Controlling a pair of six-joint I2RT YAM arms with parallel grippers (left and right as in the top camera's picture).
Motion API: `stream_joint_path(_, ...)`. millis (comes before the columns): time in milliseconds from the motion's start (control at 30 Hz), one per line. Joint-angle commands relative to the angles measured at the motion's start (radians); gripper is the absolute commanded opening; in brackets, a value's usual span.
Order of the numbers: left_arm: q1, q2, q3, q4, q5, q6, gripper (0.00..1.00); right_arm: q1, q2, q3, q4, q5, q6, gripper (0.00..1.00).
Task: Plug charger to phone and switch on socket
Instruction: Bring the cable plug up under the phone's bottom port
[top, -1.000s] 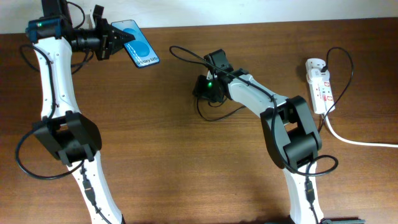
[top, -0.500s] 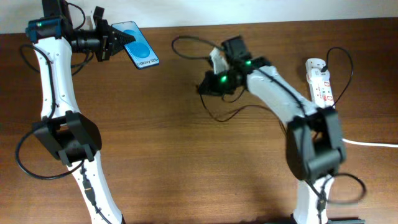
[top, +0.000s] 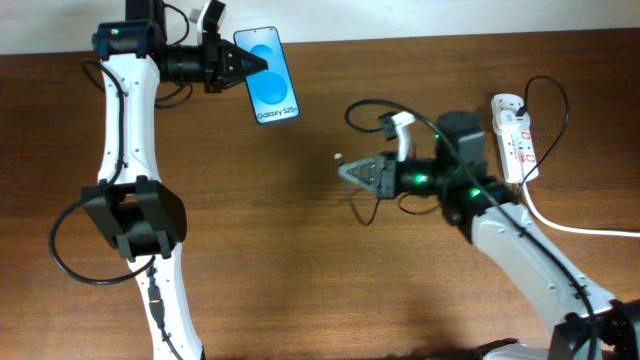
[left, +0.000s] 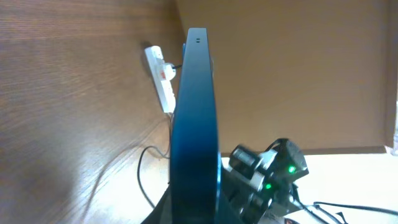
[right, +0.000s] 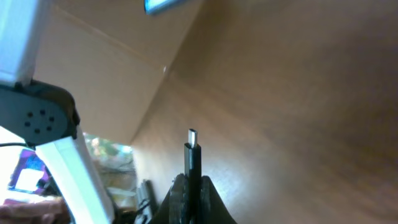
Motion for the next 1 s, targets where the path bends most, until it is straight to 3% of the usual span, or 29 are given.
stream_joint_path(0,-0.042,-0.007,0.016,0.002,0.161,0.085,0.00,0.091,-0.011,-0.013,0.106,0.092,0.198,0.04)
stream_joint_path(67,-0.077,-0.007,0.016,0.003,0.174,0.105,0.00,0.095,-0.011,-0.013,0.219,0.107,0.290,0.04)
stream_joint_path(200,-0.114,-0.007,0.016,0.044,0.229,0.106,0.00,0.095,-0.010,-0.013,0.326,0.127,0.332,0.04)
stream_joint_path(600,-0.162,-0.007,0.016,-0.020,0.156,0.105,0.00,0.095,-0.008,-0.013,0.337,0.195,0.332,0.04)
stream_joint_path(967,-0.162,-0.007,0.016,-0.021,0.198,0.104,0.00,0.095,-0.008,-0.013,0.336,0.195,0.332,0.04)
